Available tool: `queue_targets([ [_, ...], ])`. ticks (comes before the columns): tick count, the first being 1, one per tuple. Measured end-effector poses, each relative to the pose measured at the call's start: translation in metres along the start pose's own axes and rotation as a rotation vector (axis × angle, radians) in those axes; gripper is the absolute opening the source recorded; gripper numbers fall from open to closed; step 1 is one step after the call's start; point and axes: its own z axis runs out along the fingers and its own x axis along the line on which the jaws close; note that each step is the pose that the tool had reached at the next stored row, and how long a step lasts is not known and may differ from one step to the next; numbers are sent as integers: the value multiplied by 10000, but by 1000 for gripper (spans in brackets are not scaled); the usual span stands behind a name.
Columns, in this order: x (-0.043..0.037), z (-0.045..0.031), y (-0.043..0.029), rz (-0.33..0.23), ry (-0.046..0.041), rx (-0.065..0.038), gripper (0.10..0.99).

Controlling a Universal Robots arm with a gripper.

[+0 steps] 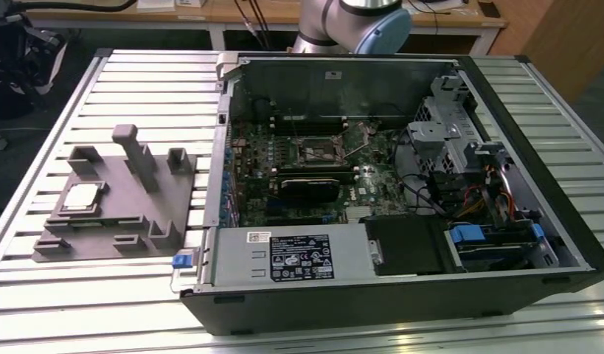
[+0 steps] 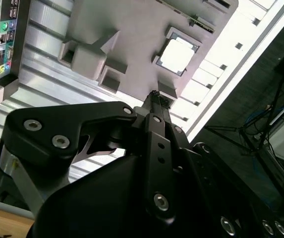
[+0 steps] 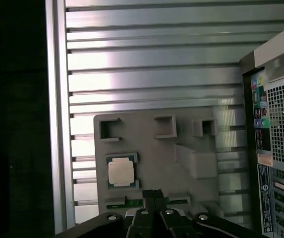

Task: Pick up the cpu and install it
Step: 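Reach for the cpu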

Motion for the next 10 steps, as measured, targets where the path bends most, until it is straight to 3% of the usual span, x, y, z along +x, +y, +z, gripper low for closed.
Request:
queue_targets([
  [10, 122, 174, -17, 6, 130, 11, 106],
])
